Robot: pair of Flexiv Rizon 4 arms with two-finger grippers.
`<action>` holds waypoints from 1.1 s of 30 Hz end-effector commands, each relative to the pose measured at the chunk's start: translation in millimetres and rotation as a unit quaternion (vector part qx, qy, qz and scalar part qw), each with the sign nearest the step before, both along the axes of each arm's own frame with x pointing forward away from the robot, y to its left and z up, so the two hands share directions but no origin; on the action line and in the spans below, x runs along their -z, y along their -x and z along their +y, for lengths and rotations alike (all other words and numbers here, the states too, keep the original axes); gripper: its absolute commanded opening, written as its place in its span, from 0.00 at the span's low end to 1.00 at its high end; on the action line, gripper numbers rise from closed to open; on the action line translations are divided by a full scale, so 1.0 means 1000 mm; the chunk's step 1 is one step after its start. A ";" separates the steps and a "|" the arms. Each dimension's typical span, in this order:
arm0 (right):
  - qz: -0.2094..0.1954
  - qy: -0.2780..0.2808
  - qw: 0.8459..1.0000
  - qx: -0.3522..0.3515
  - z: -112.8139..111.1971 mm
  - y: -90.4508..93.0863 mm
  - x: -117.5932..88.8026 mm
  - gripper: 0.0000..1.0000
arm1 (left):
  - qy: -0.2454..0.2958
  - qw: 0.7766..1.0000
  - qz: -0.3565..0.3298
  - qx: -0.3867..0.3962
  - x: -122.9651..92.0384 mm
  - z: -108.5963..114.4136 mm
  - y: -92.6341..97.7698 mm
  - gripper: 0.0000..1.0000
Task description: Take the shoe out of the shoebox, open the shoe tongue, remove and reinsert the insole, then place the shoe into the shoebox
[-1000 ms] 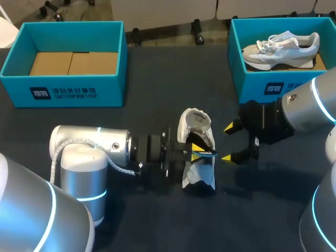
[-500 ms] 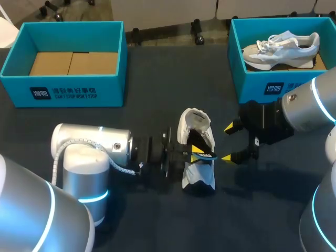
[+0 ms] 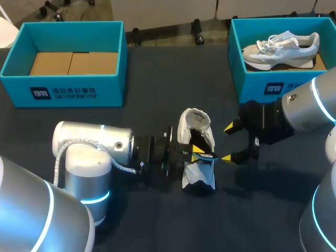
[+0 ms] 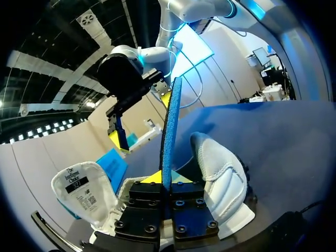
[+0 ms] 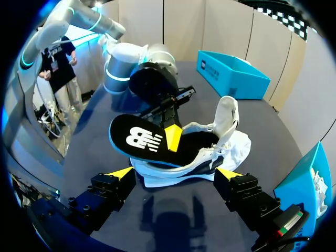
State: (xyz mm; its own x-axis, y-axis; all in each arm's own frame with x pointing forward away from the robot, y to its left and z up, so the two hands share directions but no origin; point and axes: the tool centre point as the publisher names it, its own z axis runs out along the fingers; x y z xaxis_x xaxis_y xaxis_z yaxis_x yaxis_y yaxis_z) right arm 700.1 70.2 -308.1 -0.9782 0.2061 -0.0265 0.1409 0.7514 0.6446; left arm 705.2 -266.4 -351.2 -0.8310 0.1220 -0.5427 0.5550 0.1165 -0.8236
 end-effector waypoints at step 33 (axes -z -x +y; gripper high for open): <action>0.000 0.000 1.000 0.000 0.000 0.000 0.000 1.00 | 0.013 1.000 0.002 0.020 -0.018 0.003 0.011 0.00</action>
